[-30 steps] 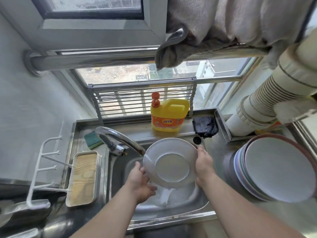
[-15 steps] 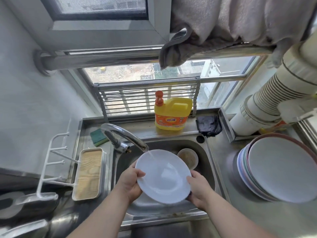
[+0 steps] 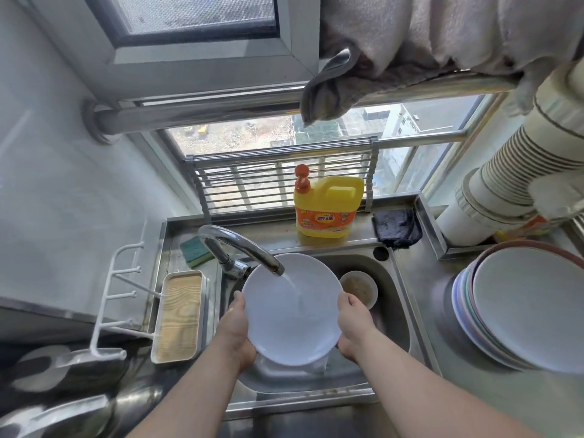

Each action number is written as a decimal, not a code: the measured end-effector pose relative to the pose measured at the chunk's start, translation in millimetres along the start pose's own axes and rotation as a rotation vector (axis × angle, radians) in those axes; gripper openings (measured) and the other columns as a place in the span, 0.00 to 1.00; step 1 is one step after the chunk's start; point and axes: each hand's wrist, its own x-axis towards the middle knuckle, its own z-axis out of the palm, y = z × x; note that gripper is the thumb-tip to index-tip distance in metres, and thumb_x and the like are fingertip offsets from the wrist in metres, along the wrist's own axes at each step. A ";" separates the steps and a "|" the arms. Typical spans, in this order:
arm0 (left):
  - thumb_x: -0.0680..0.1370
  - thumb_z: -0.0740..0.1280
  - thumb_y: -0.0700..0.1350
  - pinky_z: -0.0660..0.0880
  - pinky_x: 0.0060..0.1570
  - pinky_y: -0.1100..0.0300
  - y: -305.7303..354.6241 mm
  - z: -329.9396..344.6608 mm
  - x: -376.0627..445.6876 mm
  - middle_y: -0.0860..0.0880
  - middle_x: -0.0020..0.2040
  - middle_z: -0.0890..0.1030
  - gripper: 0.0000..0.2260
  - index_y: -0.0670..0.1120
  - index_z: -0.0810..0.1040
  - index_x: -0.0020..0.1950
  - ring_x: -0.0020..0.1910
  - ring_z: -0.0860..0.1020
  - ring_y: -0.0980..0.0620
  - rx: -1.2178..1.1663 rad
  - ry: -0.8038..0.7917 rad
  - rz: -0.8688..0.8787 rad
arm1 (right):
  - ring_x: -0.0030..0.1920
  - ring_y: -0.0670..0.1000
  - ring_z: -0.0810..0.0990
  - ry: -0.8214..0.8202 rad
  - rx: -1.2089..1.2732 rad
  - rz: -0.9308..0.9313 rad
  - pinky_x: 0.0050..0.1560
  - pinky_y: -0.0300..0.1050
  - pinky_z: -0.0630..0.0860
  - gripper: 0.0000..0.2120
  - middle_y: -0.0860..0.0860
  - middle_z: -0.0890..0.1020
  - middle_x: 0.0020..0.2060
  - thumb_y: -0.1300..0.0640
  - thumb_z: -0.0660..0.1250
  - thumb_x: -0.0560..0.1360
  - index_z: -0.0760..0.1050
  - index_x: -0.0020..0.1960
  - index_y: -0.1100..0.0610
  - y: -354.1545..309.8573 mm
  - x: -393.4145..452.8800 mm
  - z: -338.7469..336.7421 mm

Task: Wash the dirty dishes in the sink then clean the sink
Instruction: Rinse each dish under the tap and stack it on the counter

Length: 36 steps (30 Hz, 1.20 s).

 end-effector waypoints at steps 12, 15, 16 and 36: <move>0.88 0.51 0.56 0.81 0.51 0.45 -6.6 -10.1 8.3 0.40 0.59 0.86 0.24 0.45 0.81 0.68 0.55 0.84 0.38 0.033 0.007 -0.056 | 0.46 0.55 0.78 -0.038 -0.195 -0.185 0.46 0.50 0.75 0.12 0.56 0.83 0.47 0.53 0.60 0.88 0.79 0.54 0.57 -24.2 19.5 -3.0; 0.84 0.54 0.55 0.80 0.58 0.37 -15.0 -4.4 5.1 0.42 0.61 0.86 0.20 0.49 0.82 0.64 0.57 0.83 0.37 0.070 -0.043 -0.116 | 0.45 0.55 0.78 -0.034 -0.217 -0.201 0.46 0.50 0.75 0.13 0.56 0.83 0.46 0.52 0.60 0.87 0.80 0.52 0.56 -25.1 20.7 -12.2; 0.83 0.56 0.54 0.78 0.60 0.34 -18.4 -2.2 3.7 0.41 0.62 0.85 0.18 0.51 0.81 0.63 0.58 0.82 0.37 0.089 -0.058 -0.118 | 0.45 0.54 0.78 -0.027 -0.224 -0.205 0.46 0.50 0.75 0.13 0.56 0.83 0.45 0.52 0.60 0.87 0.80 0.52 0.56 -24.1 20.8 -16.6; 0.88 0.55 0.58 0.80 0.59 0.48 16.8 9.6 20.0 0.40 0.61 0.85 0.24 0.43 0.80 0.70 0.61 0.83 0.41 0.234 0.010 0.123 | 0.49 0.56 0.80 0.030 -0.186 -0.008 0.52 0.55 0.81 0.13 0.60 0.85 0.55 0.52 0.57 0.88 0.79 0.58 0.56 -27.6 20.7 -4.0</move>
